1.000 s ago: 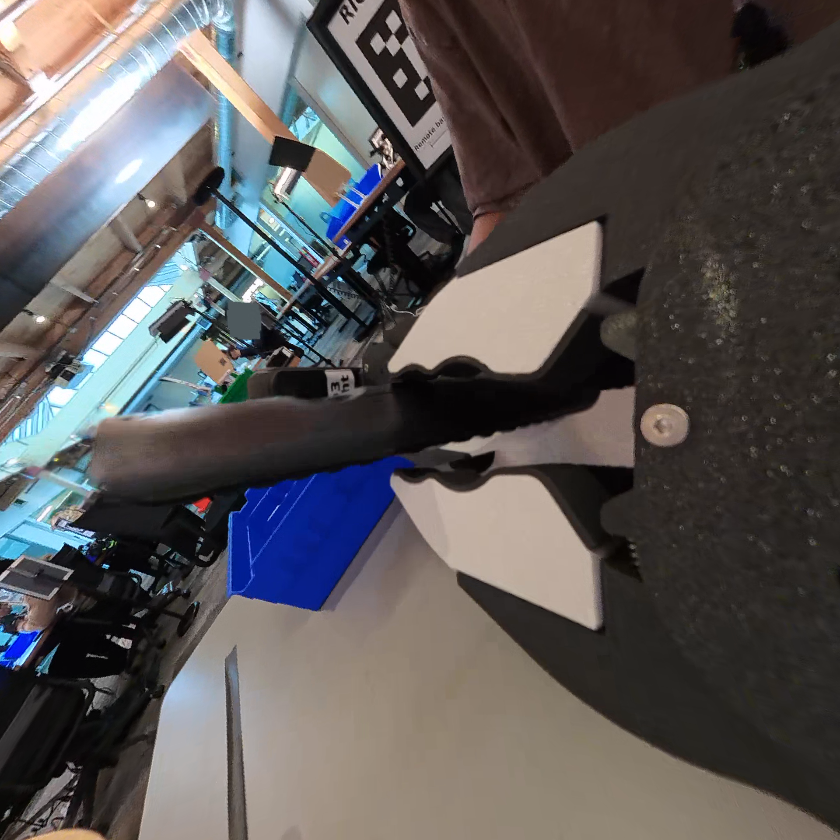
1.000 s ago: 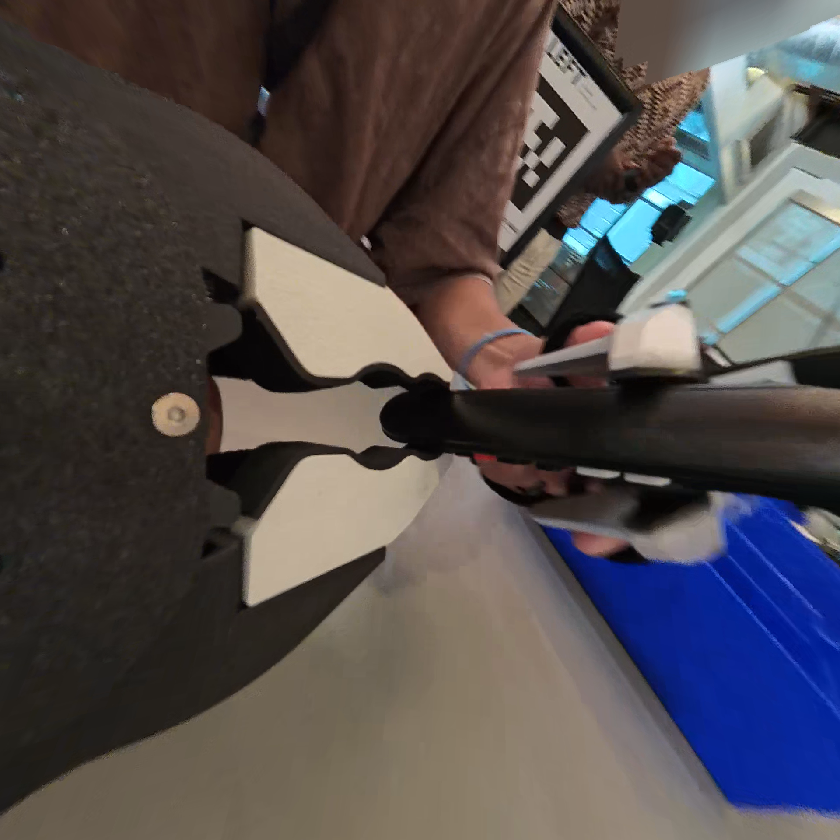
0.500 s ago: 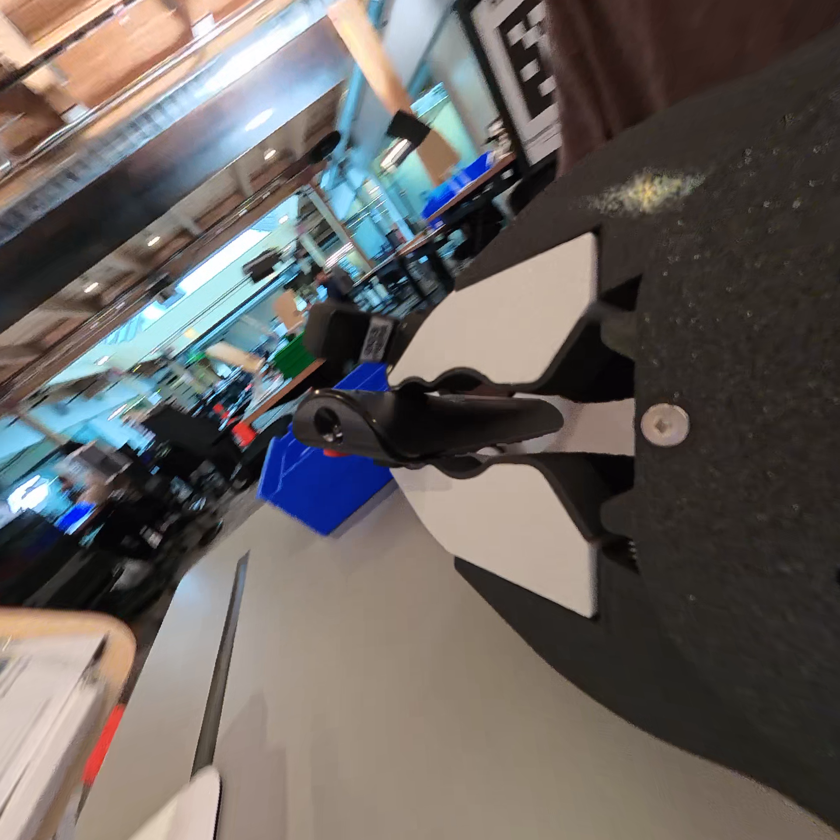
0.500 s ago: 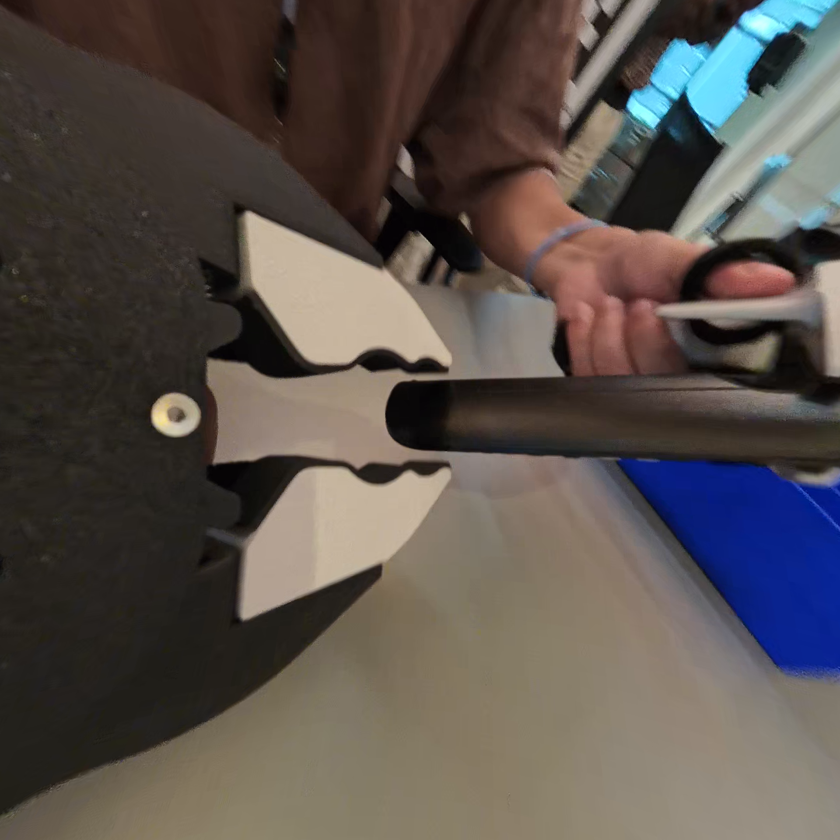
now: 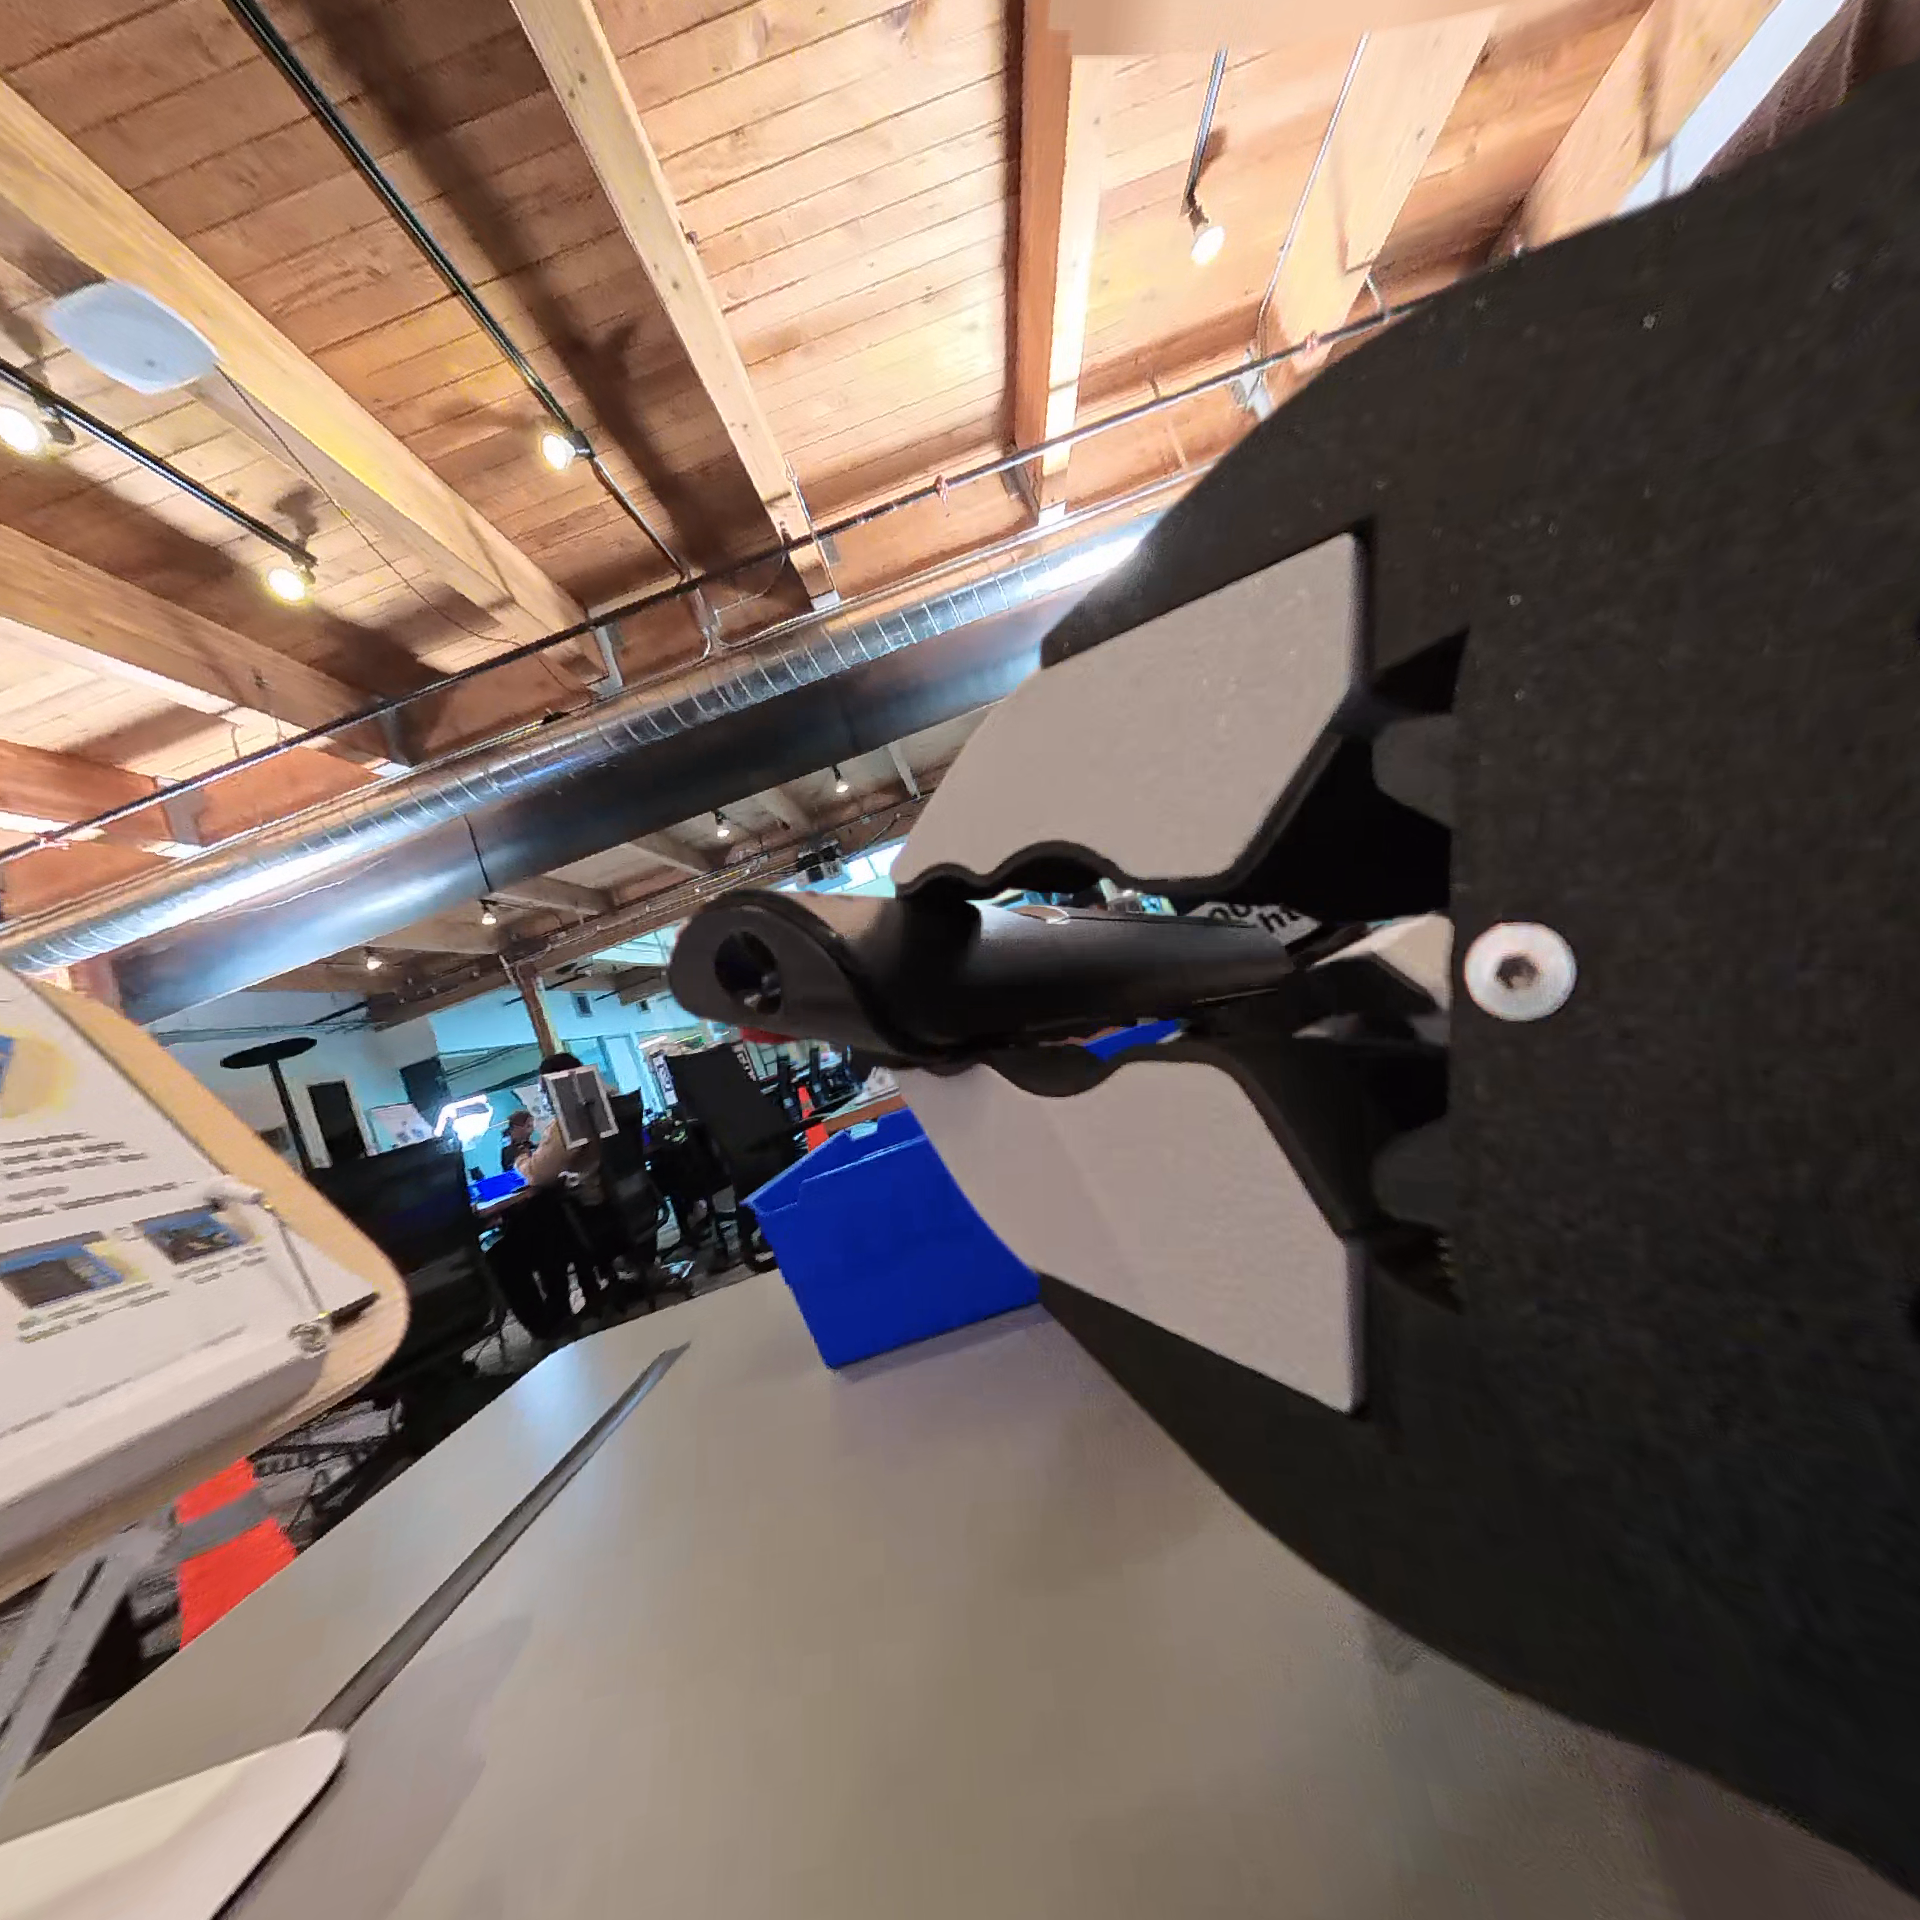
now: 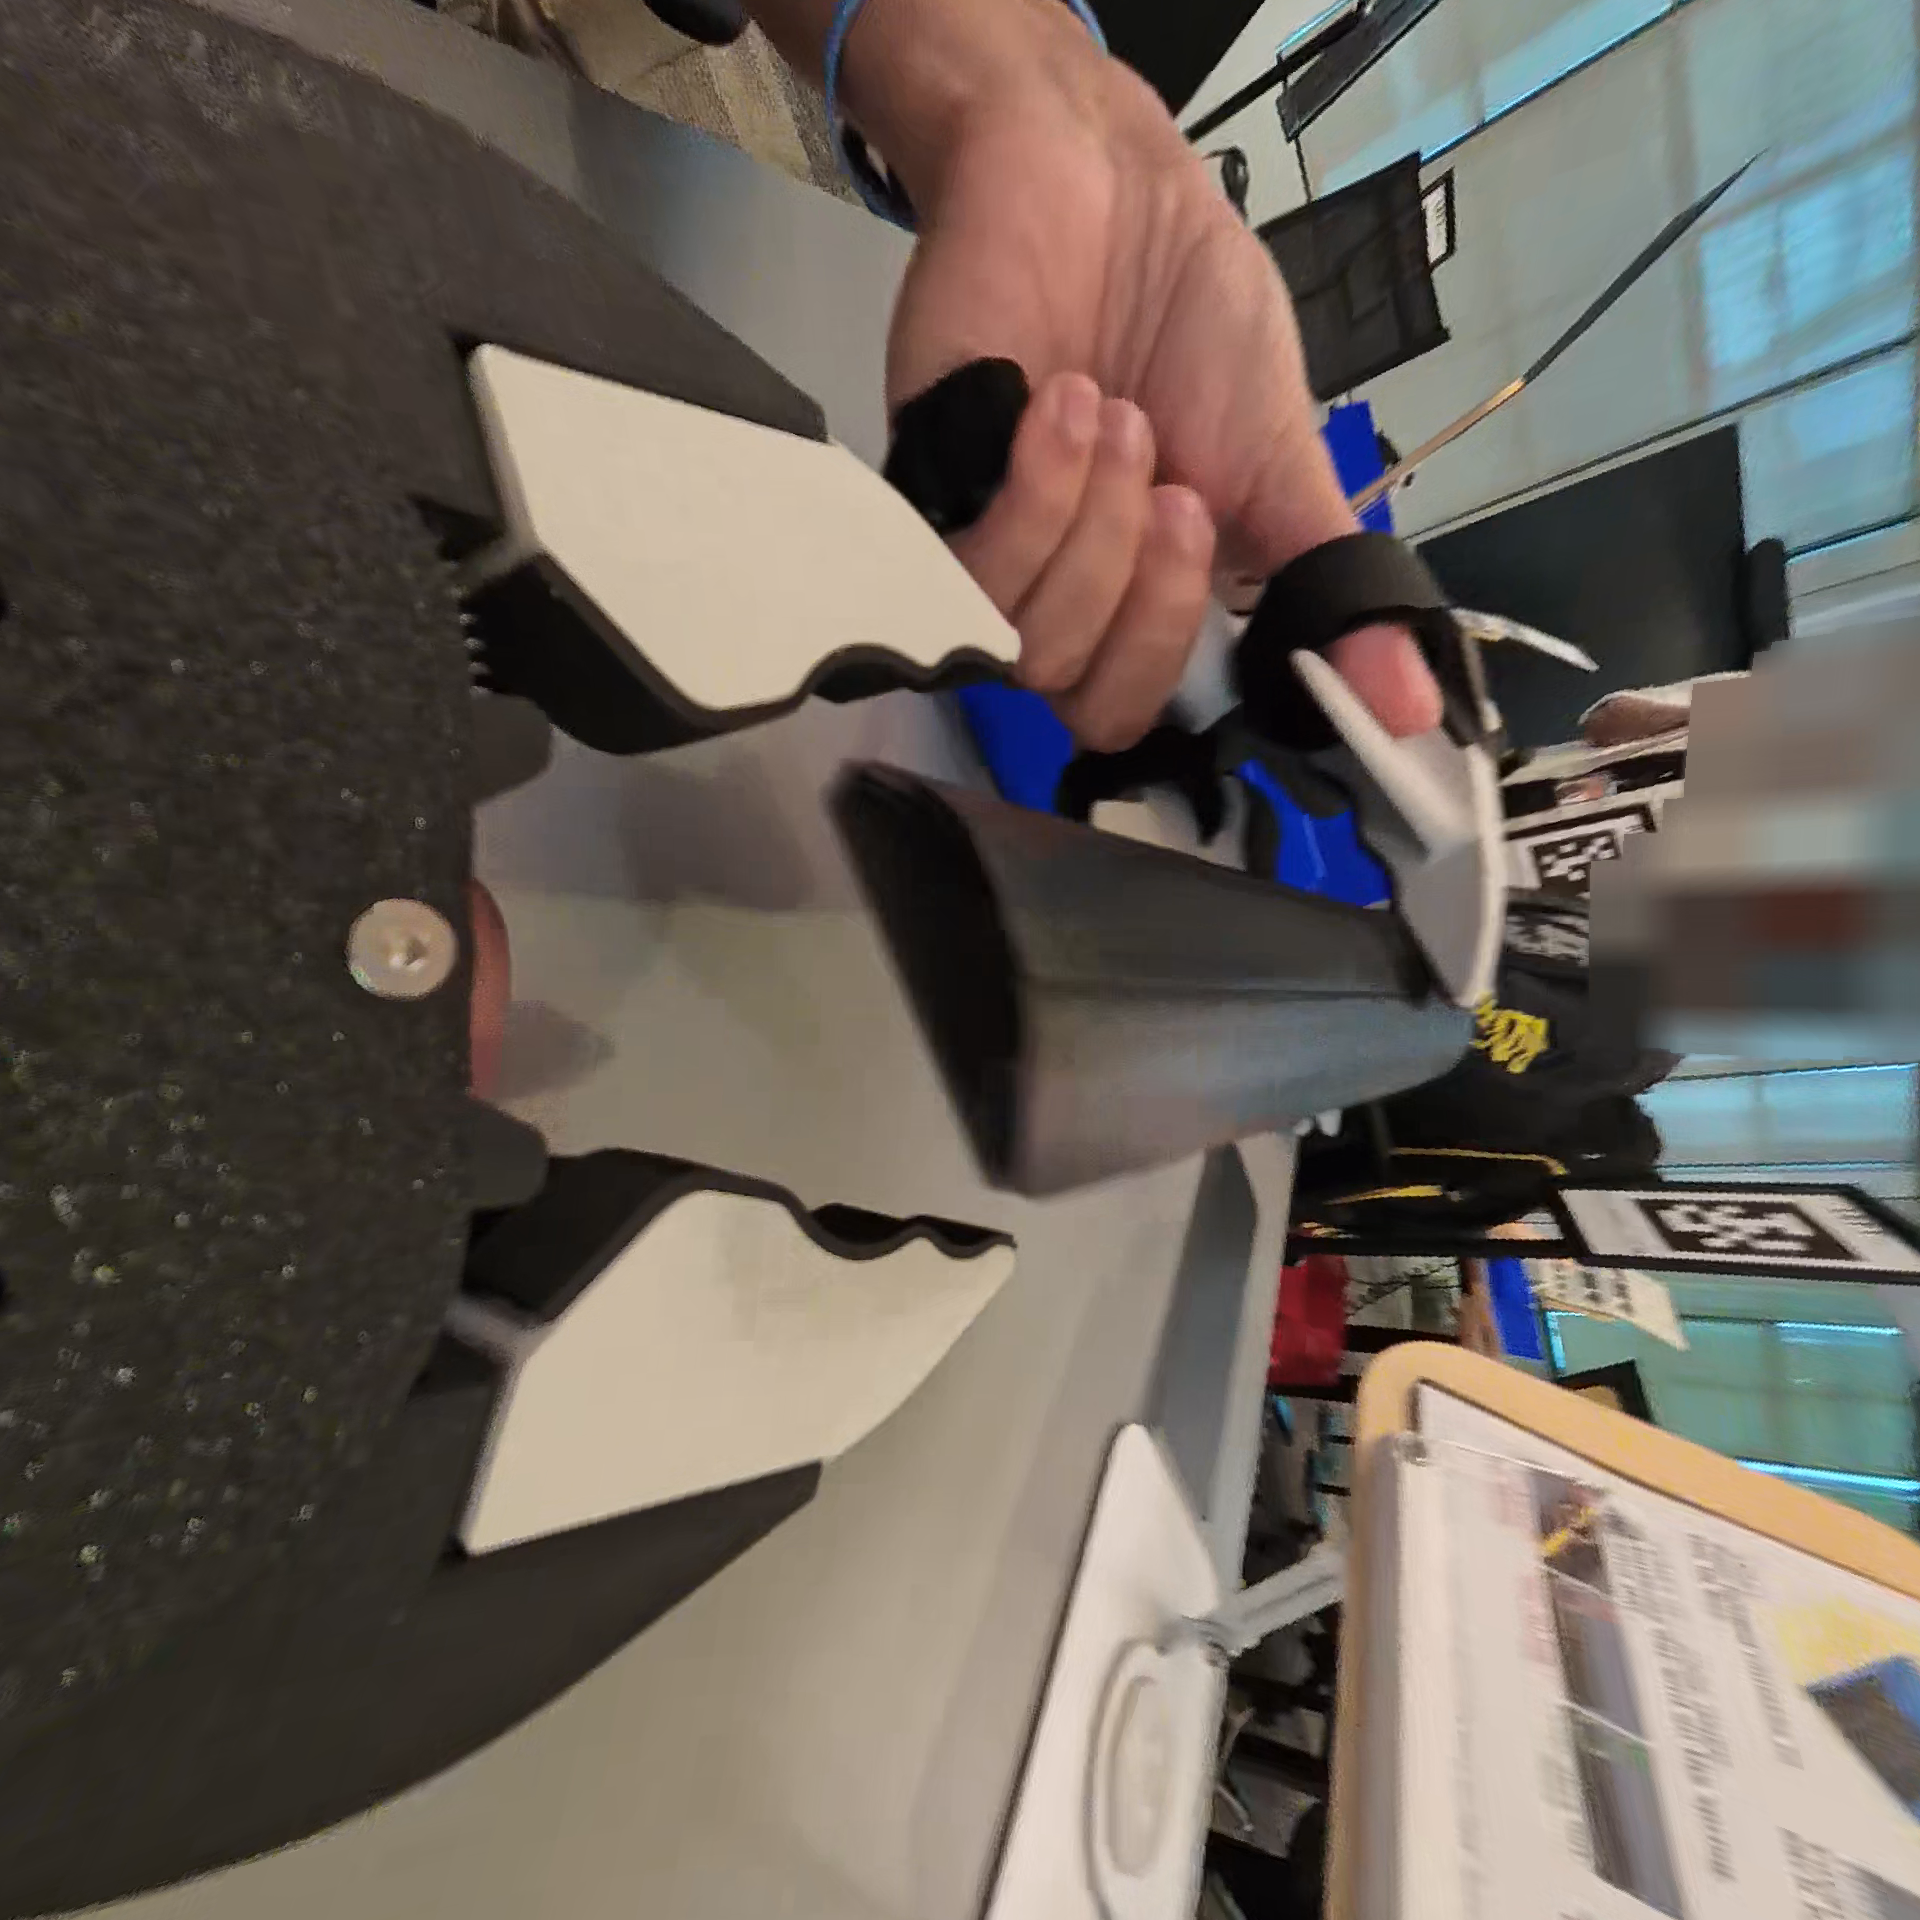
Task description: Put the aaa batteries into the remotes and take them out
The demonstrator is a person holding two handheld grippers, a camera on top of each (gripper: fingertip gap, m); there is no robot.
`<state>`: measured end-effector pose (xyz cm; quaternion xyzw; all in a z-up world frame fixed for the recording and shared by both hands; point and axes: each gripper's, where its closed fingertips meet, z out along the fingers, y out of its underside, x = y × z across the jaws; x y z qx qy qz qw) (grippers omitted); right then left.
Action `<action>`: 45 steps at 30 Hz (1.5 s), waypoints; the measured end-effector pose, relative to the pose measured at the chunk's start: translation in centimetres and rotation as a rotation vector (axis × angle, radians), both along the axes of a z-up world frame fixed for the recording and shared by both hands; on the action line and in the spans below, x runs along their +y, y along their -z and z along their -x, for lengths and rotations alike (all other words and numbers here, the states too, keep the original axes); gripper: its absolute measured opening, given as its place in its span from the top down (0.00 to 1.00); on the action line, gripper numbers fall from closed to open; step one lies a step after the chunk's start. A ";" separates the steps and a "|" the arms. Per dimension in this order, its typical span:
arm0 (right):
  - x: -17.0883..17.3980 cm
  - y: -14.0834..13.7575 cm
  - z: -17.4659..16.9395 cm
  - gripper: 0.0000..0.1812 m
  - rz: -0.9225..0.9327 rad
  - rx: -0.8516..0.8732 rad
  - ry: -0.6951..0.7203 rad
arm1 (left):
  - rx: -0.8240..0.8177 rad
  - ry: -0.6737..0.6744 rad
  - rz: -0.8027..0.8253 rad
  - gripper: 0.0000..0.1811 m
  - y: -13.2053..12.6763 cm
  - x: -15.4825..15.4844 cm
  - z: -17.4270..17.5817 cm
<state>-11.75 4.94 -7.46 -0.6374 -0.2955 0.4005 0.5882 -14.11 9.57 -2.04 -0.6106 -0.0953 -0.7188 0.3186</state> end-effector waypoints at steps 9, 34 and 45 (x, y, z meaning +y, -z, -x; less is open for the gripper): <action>0.3 -6.2 -0.8 0.57 -0.255 0.244 -0.047 | -0.186 0.047 0.146 0.87 0.6 -0.8 -1.5; 0.7 -10.8 -4.3 0.74 0.056 0.518 -0.295 | 0.044 0.526 -0.214 0.86 3.6 -6.9 -3.5; -1.8 -9.0 -4.4 0.64 -0.238 0.309 -0.332 | -0.199 0.638 0.004 0.88 0.2 -8.4 -3.3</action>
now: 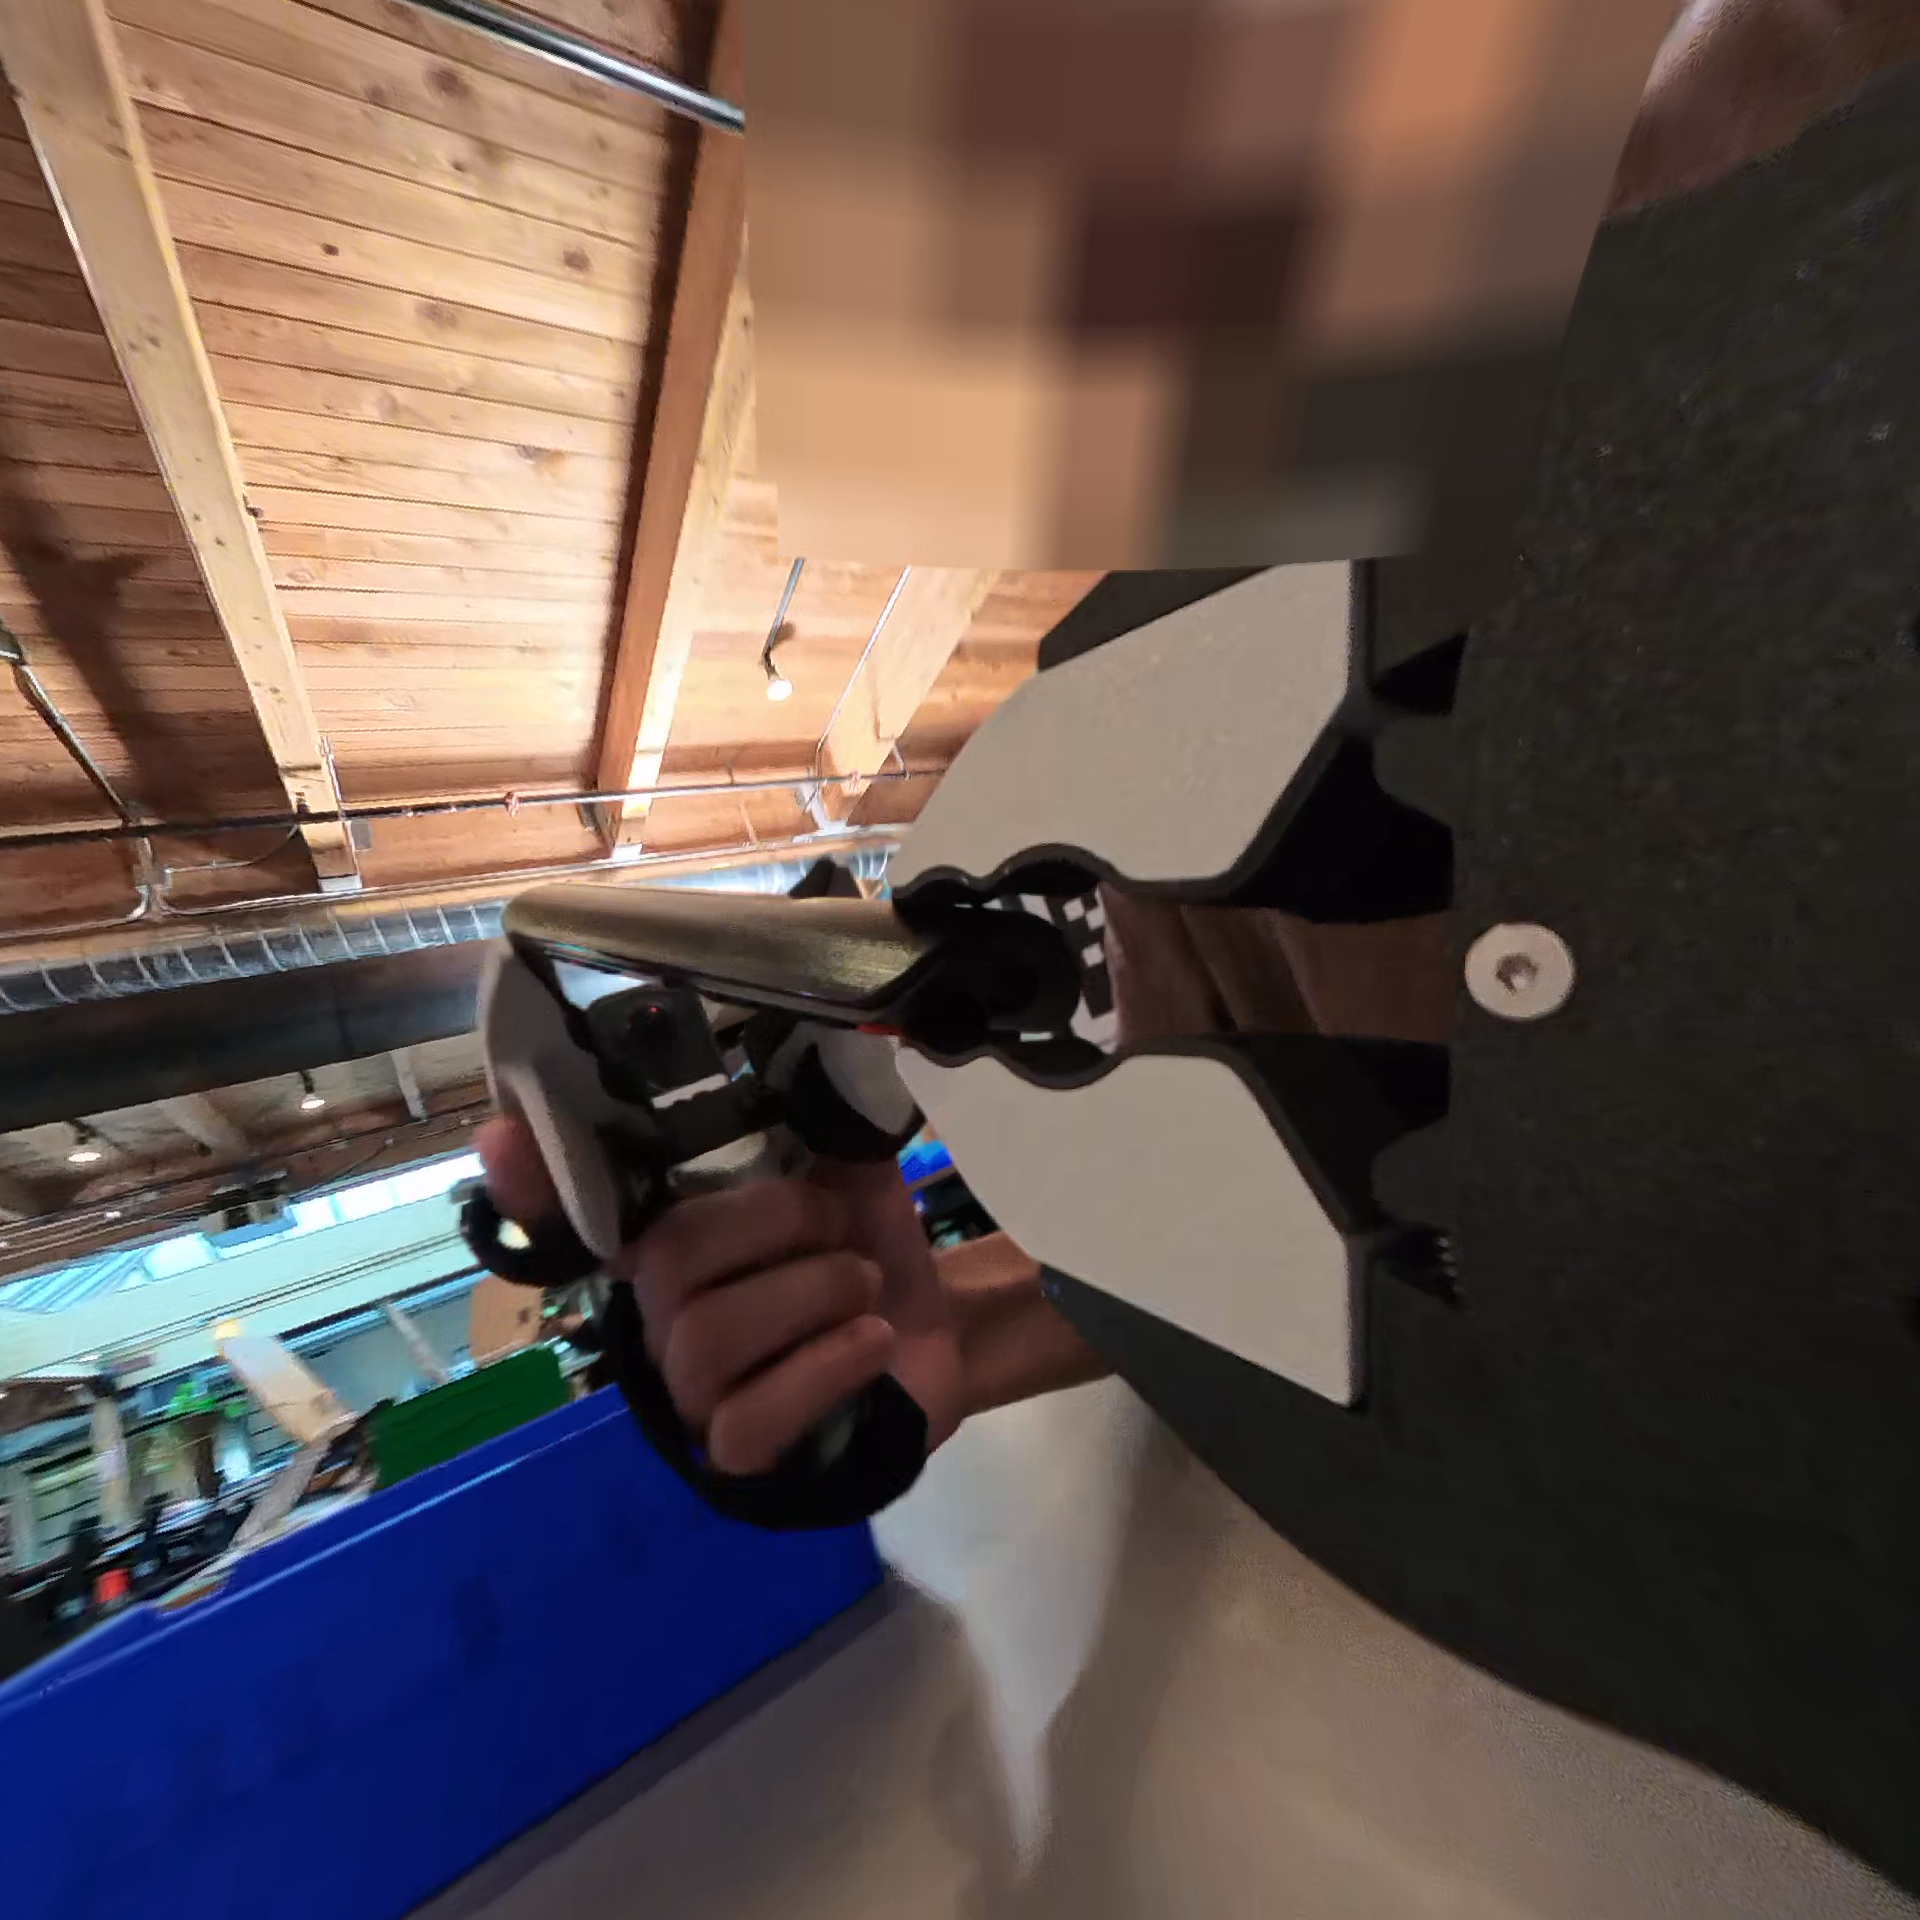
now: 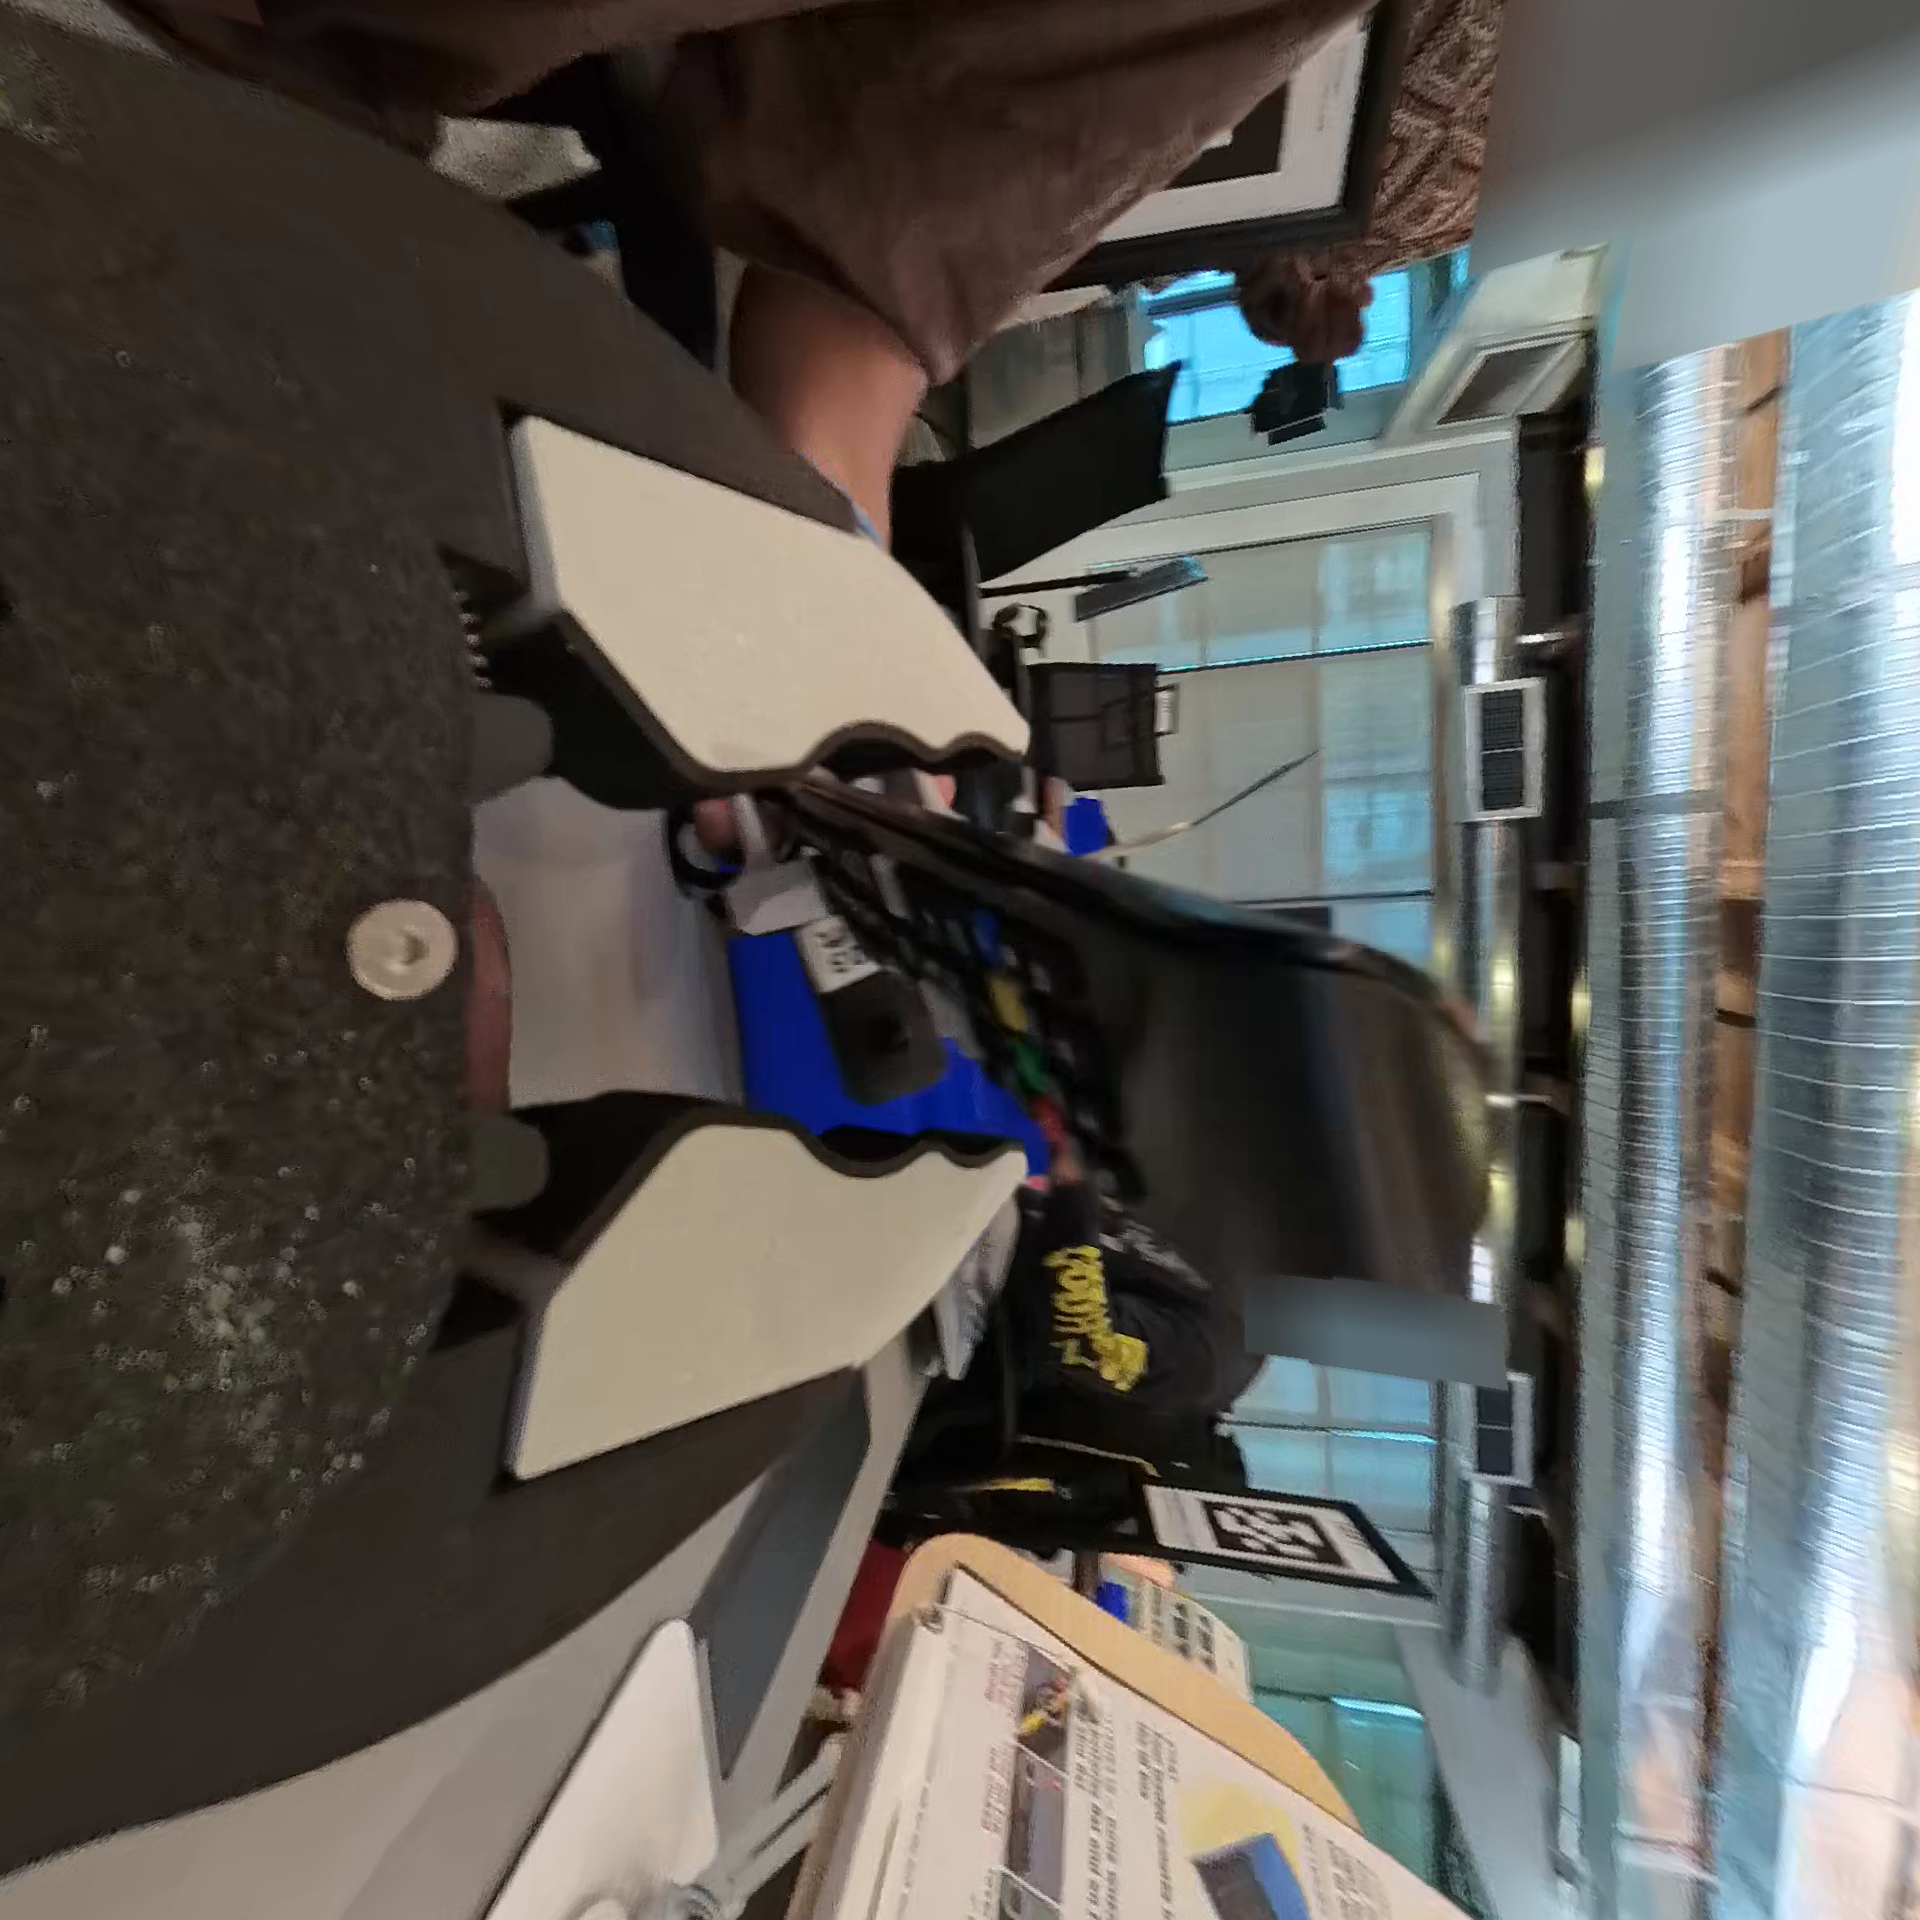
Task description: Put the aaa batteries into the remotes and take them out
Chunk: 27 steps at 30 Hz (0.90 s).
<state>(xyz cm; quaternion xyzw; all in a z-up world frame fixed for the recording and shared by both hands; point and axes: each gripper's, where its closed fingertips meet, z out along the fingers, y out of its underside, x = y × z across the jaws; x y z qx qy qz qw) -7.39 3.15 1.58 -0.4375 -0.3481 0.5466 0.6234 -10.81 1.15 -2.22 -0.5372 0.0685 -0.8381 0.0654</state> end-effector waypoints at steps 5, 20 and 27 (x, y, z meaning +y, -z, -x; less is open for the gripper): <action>-0.5 -0.7 -0.1 0.64 -0.040 0.022 0.035 | -0.001 0.083 0.107 0.88 1.7 -0.4 -0.7; 0.9 1.7 0.7 0.66 0.272 -0.141 0.048 | 0.417 0.070 -0.582 0.69 6.7 0.1 0.3; -0.3 2.4 1.6 0.66 0.283 -0.123 0.008 | 0.455 0.107 -0.943 0.70 4.6 0.8 -0.3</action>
